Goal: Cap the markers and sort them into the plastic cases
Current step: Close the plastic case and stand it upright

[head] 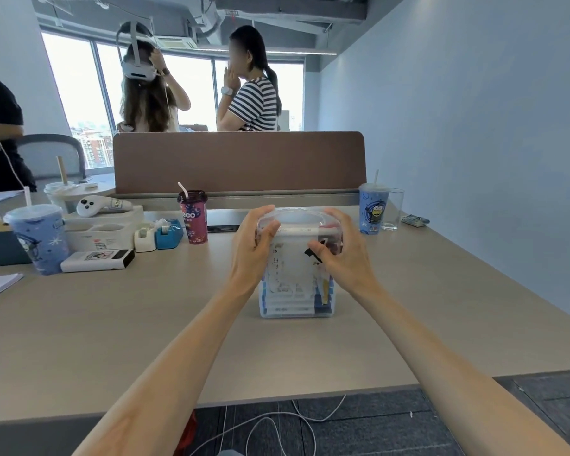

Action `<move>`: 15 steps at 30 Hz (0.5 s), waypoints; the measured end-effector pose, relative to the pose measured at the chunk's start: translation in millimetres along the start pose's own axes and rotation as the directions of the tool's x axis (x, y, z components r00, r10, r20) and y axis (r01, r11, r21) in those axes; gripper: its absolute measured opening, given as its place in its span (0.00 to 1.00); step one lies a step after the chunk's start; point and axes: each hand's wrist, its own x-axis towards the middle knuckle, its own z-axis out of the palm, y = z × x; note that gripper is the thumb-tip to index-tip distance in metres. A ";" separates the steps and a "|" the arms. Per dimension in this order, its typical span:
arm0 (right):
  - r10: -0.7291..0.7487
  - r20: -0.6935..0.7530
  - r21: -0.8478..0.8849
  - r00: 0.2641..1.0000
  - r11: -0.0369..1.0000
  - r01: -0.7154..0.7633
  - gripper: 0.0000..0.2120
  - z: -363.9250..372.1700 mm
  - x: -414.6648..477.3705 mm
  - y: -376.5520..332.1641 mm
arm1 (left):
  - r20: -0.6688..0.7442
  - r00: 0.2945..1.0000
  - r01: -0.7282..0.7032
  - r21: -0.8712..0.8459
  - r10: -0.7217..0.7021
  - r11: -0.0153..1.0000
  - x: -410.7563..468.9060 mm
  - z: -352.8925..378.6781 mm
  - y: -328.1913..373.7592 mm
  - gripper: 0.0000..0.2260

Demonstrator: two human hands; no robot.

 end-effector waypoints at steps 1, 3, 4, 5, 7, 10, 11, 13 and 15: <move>0.005 -0.005 -0.001 1.000 1.000 -0.005 0.27 0.1 -0.7 -0.5 | -0.009 1.000 0.017 0.019 -0.017 1.000 -0.6 0.7 0.7 0.10; 0.015 -0.009 -0.007 1.000 1.000 -0.015 0.27 -0.1 -0.4 -1.1 | -0.016 0.999 0.042 0.029 -0.042 0.999 -0.3 1.2 -0.2 0.11; 0.023 -0.006 -0.007 1.000 1.000 -0.023 0.27 -0.4 0.2 -0.7 | -0.015 0.999 0.047 0.027 -0.047 0.999 0.2 0.1 -0.7 0.11; 0.032 -0.002 -0.009 0.999 0.999 -0.032 0.27 -0.3 0.5 -0.4 | -0.010 0.999 0.051 0.027 -0.051 0.998 1.1 -1.4 -1.7 0.11; 0.037 -0.002 -0.017 0.999 0.999 -0.037 0.27 0.6 0.7 -0.3 | 0.005 0.998 0.058 0.030 -0.059 0.998 4.5 -3.6 -3.9 0.12; 0.042 -0.010 0.005 0.999 0.999 -0.042 0.27 1.3 0.1 -2.9 | 0.012 0.998 0.065 0.046 -0.066 0.997 8.1 -5.9 -5.0 0.12; 0.063 -0.005 0.033 0.998 0.998 -0.062 0.28 0.9 0.1 -3.4 | 0.028 0.997 0.073 0.034 -0.074 0.997 7.9 -6.5 -4.2 0.12; 0.137 0.035 0.109 0.990 0.984 -0.140 0.31 -0.1 -0.7 -1.8 | 0.094 0.990 0.112 -0.054 -0.107 0.992 2.6 -4.4 -2.8 0.14; 0.197 0.105 0.135 0.975 0.968 -0.210 0.32 -0.2 -3.6 2.9 | 0.149 0.977 0.174 -0.169 -0.149 0.970 -8.3 2.3 -3.9 0.19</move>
